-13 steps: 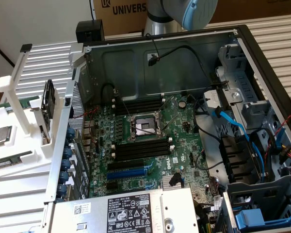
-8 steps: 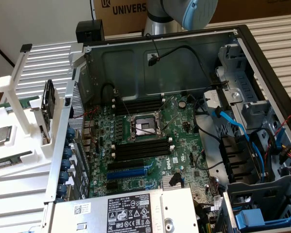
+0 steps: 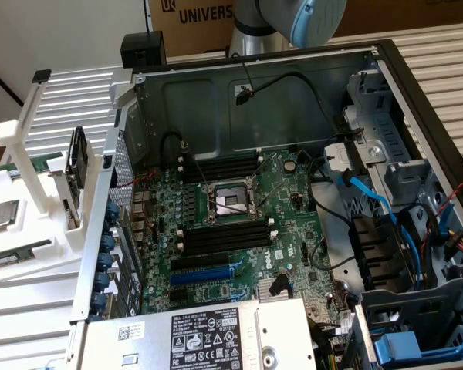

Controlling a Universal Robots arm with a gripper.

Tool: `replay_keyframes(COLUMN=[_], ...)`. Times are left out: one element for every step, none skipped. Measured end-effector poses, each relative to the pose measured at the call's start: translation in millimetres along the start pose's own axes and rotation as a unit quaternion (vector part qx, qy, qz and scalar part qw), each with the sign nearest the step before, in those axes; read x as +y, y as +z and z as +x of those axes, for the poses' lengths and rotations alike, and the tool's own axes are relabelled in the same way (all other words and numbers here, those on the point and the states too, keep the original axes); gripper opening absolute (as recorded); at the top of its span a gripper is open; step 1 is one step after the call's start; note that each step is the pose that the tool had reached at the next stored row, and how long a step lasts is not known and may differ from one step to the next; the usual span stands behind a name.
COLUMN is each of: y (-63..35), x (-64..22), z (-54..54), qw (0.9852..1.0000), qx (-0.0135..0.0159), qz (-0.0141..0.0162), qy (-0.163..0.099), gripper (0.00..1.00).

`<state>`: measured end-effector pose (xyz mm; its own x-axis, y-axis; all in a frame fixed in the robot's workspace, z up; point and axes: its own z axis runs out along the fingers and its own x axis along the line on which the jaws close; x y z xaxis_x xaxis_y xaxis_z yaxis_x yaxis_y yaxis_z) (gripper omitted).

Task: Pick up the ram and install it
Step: 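Insert the ram into the slot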

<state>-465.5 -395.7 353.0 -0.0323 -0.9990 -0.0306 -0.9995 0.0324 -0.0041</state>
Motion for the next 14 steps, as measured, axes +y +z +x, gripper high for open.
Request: replay_keyframes(y=[1.8, 3.6, 5.3, 6.7, 7.9, 9.1, 10.1, 11.0, 11.9, 13.0, 14.1, 15.1, 16.2, 17.3], x=[0.0, -0.3, -0.9, -1.3, -1.5, -1.7, -1.9, -1.9, -2.0, -2.0, -2.0, -2.3, -2.8, -3.5], z=[0.1, 0.1, 0.2, 0.2, 0.2, 0.2, 0.3, 0.3, 0.3, 0.3, 0.3, 0.4, 0.4, 0.4], qw=[1.0000, 1.0000, 1.0000, 1.0000, 1.0000, 1.0000, 0.9999, 0.9999, 0.9998, 0.9998, 0.9997, 0.9997, 0.9997, 0.9997], qx=[0.0000, -0.0001, -0.0014, -0.0038, -0.0061, -0.0091, -0.0120, -0.0156, -0.0189, -0.0213, -0.0229, -0.0237, -0.0243, -0.0247], qz=[0.0000, 0.0000, 0.0000, 0.0000, -0.0001, -0.0002, -0.0003, -0.0004, -0.0005, -0.0007, -0.0012, -0.0025, -0.0039, -0.0056], qy=[0.000, 0.000, 0.001, 0.002, 0.003, 0.004, 0.004, 0.005, 0.006, 0.006, 0.006, 0.006, 0.006, 0.006], gripper=[0.11, 0.11, 0.11, 0.11, 0.11, 0.11, 0.11, 0.11, 0.11, 0.11, 0.11, 0.11, 0.11, 0.11])
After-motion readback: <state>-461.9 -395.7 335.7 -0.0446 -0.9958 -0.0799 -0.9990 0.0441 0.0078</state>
